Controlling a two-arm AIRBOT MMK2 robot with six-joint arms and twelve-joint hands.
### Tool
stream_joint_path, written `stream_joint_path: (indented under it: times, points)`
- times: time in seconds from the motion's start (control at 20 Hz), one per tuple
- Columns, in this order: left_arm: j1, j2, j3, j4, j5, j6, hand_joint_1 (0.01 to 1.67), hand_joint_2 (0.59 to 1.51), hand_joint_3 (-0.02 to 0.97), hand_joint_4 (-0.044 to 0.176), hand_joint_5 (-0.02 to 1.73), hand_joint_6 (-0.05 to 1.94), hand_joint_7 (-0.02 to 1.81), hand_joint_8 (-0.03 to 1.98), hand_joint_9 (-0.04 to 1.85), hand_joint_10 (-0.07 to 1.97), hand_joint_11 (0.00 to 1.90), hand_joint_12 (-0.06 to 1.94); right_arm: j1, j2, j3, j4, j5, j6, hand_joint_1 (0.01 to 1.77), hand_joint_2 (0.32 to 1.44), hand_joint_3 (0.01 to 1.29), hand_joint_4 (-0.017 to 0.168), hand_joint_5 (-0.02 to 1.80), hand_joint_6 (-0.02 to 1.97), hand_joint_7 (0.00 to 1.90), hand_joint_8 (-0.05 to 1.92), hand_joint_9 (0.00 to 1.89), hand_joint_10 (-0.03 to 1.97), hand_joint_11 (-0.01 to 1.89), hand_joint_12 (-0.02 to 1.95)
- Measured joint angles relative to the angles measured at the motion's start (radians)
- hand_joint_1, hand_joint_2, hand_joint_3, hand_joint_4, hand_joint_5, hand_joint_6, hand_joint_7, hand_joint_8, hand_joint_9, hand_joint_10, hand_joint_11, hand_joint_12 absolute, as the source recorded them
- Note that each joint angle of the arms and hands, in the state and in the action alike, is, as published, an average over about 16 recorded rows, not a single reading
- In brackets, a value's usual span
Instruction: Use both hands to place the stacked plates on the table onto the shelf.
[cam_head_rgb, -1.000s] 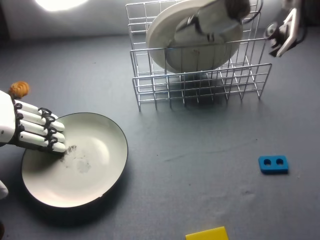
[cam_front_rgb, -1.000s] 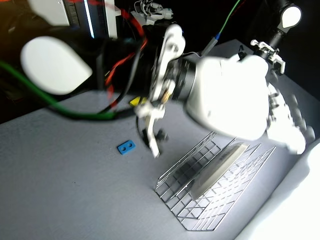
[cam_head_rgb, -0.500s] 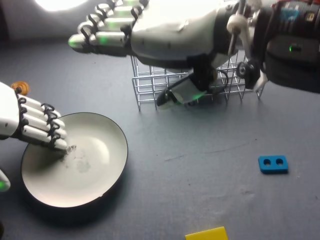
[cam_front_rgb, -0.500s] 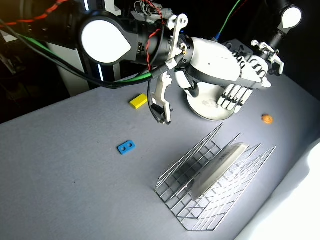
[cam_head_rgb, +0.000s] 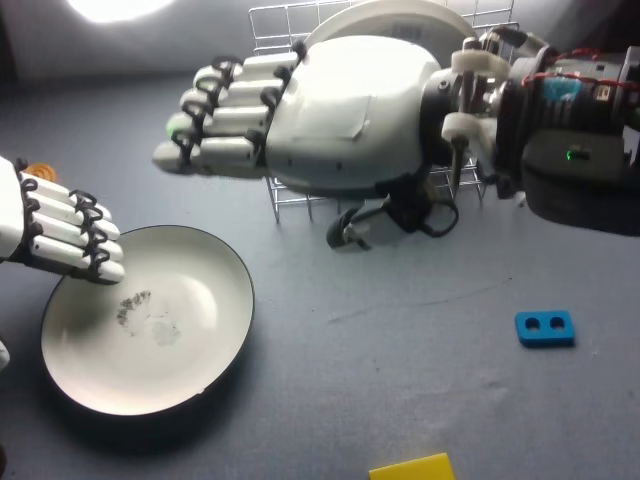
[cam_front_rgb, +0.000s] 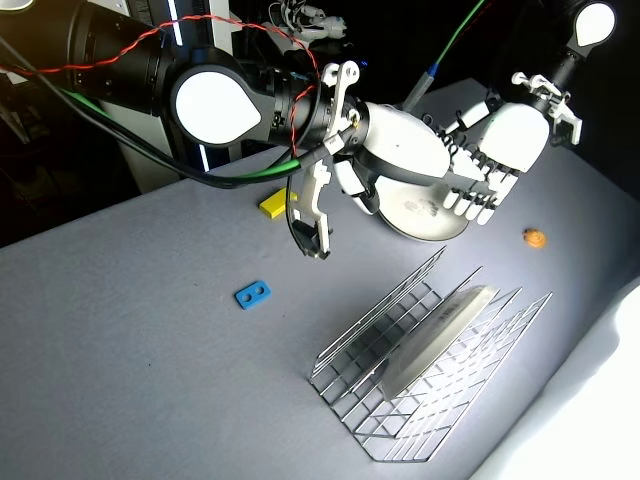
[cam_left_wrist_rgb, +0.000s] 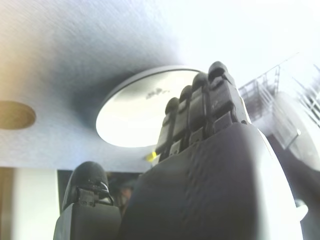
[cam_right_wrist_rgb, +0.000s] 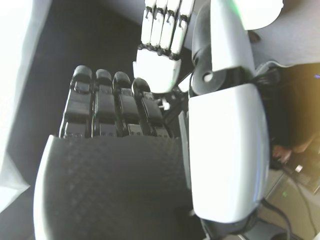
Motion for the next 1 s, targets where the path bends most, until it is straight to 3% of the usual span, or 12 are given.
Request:
stream_joint_path:
  times: [0.55,1.0]
  points:
    - [0.069,-0.013,0.017,-0.013,0.034,0.008,0.02,1.126,0.013,-0.001,0.01,-0.01,0.01,0.0,-0.02,-0.04,0.01,0.01,-0.018,-0.018,-0.018,0.003,0.001,-0.032,1.27,0.96,0.01,0.004,0.06,0.04,0.01,0.01,0.01,0.02,0.02,0.0]
    - [0.097,-0.023,0.024,-0.017,0.05,0.008,0.02,1.135,0.013,-0.007,0.01,-0.01,0.02,0.0,-0.02,-0.04,0.01,0.01,-0.054,-0.111,0.038,0.096,0.02,-0.05,1.27,0.97,0.01,0.003,0.09,0.04,0.02,0.01,0.02,0.02,0.02,0.01]
